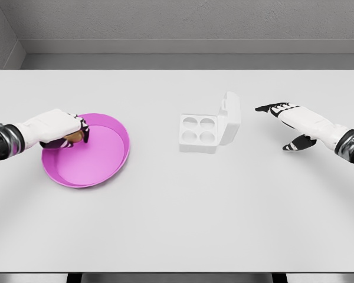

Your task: Pack egg into the box and close the box lid

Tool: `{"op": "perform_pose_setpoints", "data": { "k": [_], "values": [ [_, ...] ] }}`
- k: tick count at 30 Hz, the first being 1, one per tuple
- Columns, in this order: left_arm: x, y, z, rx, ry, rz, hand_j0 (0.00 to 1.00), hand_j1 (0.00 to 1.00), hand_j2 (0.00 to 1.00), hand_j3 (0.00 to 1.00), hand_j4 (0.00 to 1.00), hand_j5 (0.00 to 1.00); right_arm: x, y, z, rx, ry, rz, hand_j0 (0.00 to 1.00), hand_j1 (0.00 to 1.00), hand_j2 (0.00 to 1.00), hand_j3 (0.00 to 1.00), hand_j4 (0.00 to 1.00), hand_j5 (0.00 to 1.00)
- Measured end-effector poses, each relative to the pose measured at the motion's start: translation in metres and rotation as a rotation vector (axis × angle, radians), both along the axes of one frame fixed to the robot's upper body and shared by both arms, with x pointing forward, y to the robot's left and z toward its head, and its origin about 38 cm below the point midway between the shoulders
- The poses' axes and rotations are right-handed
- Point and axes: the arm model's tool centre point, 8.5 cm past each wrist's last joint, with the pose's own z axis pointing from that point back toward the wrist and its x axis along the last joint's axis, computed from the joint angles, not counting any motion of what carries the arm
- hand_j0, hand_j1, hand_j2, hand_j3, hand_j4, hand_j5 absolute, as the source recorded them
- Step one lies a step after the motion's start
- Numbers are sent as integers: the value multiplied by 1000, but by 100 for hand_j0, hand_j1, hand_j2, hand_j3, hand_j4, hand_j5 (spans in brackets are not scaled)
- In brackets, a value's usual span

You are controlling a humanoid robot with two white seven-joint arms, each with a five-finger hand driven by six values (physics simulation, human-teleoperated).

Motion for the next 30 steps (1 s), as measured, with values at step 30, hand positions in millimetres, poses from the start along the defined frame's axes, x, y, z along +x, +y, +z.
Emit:
{"op": "perform_pose_setpoints", "data": {
  "k": [30],
  "values": [
    [1, -42, 19, -84, -67, -83, 43, 43, 43, 43, 43, 43, -2, -3, -2, -4, 6, -4, 100, 100, 100, 100, 100, 100]
  ]
}}
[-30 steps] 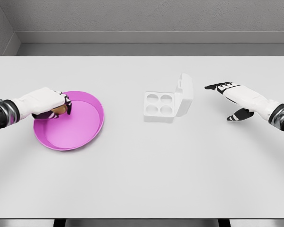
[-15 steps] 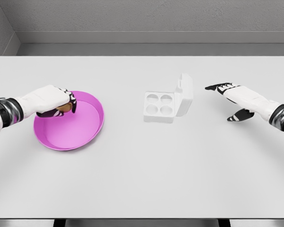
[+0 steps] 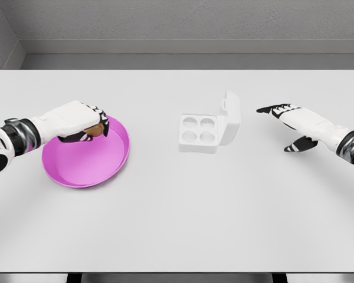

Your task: Pack egg into the box and close the box lid

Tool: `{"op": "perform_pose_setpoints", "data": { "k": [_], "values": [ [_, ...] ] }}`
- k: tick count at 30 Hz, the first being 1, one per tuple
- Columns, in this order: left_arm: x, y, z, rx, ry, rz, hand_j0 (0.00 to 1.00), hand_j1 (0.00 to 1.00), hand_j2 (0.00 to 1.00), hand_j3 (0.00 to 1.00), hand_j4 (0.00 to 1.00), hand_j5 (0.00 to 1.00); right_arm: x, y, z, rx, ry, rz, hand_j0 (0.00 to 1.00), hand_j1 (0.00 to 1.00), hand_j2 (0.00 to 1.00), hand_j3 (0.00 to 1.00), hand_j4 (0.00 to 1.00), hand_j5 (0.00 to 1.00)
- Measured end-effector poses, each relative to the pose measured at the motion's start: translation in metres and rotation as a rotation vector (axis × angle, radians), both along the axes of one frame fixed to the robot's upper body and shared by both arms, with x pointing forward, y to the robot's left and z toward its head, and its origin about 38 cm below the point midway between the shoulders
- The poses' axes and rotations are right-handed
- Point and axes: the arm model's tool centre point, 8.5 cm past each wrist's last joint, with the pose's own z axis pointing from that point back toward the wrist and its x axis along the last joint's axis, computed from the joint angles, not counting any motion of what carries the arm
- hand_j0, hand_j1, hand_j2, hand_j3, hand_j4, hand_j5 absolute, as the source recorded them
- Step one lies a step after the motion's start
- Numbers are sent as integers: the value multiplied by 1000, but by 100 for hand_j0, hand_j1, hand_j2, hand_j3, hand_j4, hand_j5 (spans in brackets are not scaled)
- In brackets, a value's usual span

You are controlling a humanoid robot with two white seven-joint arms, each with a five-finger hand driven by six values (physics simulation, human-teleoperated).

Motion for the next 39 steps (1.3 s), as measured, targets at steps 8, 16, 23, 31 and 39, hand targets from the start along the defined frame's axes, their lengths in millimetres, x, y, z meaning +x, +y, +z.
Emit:
{"op": "perform_pose_setpoints", "data": {
  "k": [8, 16, 23, 31, 39],
  "values": [
    [2, -14, 1, -26, -11, -21, 43, 43, 43, 43, 43, 43, 0, 0, 0, 0, -1, 0, 100, 100, 100, 100, 100, 100],
    [3, -28, 4, -57, -20, -42, 43, 43, 43, 43, 43, 43, 0, 1, 0, 1, -1, 2, 100, 100, 100, 100, 100, 100],
    [6, -43, 6, -90, -30, -61, 43, 43, 43, 43, 43, 43, -1, 2, 1, 1, -1, 5, 100, 100, 100, 100, 100, 100],
    [8, -57, 7, -121, -32, -79, 42, 42, 42, 42, 42, 42, -1, 2, 0, 2, 0, 6, 100, 100, 100, 100, 100, 100],
    [9, -70, 7, -141, -39, -95, 41, 41, 41, 41, 41, 41, -1, 2, 1, 2, -1, 6, 100, 100, 100, 100, 100, 100]
  ]
}}
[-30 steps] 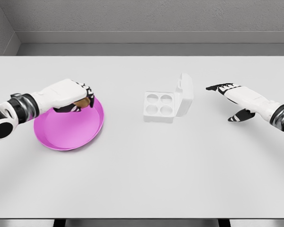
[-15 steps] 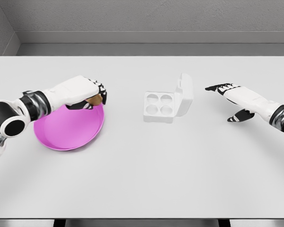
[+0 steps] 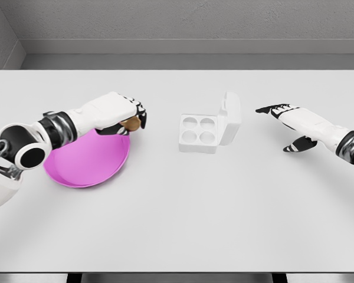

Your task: Pack egg into the box and close the box lid

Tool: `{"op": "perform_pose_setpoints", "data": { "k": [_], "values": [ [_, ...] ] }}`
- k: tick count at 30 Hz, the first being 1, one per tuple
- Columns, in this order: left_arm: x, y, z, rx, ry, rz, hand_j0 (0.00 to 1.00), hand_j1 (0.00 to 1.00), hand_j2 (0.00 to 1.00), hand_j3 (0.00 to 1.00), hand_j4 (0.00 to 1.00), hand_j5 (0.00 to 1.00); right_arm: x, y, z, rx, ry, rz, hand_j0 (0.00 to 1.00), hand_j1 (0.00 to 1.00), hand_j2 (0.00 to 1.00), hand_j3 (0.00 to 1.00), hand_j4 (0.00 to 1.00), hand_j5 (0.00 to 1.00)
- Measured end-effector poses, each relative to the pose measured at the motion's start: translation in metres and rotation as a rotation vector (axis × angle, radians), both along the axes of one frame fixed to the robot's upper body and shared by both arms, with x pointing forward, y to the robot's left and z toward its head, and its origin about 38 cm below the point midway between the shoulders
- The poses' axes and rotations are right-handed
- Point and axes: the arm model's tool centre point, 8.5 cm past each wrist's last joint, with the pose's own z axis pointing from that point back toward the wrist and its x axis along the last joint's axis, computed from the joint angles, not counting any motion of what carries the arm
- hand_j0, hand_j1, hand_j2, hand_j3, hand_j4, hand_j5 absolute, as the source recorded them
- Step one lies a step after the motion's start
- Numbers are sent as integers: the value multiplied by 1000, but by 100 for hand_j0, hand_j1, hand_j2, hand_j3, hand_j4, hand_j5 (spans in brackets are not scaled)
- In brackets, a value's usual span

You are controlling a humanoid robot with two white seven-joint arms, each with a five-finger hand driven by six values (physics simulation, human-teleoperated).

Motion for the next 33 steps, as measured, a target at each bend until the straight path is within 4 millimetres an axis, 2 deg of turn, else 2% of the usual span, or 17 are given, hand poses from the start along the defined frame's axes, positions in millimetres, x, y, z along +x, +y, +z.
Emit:
{"op": "perform_pose_setpoints", "data": {
  "k": [14, 33],
  "values": [
    [5, -27, 4, -53, -7, -32, 41, 41, 41, 41, 41, 41, 0, 0, 0, 1, 0, 0, 100, 100, 100, 100, 100, 100],
    [4, -77, 5, -110, -22, -94, 41, 41, 41, 41, 41, 41, 0, 0, 0, 1, -1, -1, 100, 100, 100, 100, 100, 100]
  ]
}}
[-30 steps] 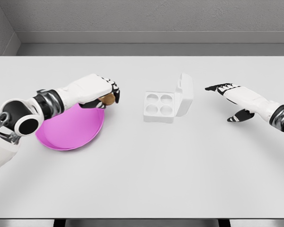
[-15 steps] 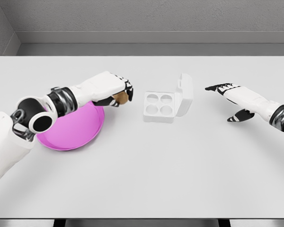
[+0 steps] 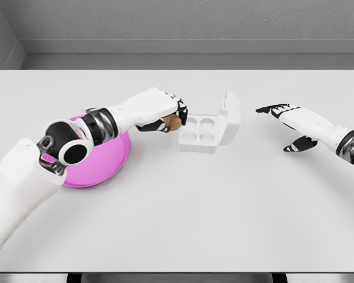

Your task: Pack egg into the box and close the box lid

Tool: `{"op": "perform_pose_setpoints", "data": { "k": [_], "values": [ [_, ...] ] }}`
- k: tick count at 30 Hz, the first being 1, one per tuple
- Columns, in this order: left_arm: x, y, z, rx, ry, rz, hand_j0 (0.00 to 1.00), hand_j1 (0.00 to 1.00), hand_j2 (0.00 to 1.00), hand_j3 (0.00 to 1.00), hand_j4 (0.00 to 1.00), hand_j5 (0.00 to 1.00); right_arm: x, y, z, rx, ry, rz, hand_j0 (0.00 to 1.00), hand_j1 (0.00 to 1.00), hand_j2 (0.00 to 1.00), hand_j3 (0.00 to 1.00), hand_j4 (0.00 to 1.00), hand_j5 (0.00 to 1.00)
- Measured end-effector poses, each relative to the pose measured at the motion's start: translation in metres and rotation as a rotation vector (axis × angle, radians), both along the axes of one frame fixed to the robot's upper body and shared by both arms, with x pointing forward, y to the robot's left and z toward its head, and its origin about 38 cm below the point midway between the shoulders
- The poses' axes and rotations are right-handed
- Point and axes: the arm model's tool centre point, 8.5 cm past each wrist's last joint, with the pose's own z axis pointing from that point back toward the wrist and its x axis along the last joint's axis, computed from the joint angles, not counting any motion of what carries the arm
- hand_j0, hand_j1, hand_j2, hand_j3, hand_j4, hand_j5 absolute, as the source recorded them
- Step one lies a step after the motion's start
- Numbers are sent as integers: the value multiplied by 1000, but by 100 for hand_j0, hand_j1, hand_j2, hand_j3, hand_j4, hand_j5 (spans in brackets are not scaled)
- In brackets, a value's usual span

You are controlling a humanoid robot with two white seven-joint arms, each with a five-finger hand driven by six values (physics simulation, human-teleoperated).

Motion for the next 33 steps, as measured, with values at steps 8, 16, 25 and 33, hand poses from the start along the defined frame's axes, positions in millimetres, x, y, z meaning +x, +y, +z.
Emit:
{"op": "perform_pose_setpoints", "data": {
  "k": [8, 16, 25, 33],
  "values": [
    [2, -16, -3, -4, 1, -14, 41, 41, 41, 41, 41, 41, 0, 0, 0, 0, 0, 0, 100, 100, 100, 100, 100, 100],
    [0, -33, -3, -11, -12, -35, 70, 70, 70, 70, 70, 70, 0, 0, 0, 0, 0, 0, 100, 100, 100, 100, 100, 100],
    [3, 43, 31, -112, -19, 34, 100, 100, 100, 100, 100, 100, -1, -1, -1, -2, 3, -1, 100, 100, 100, 100, 100, 100],
    [-54, 168, 19, -329, 41, -52, 100, 100, 100, 100, 100, 100, -2, 4, 5, -1, -12, 24, 100, 100, 100, 100, 100, 100]
  ]
}}
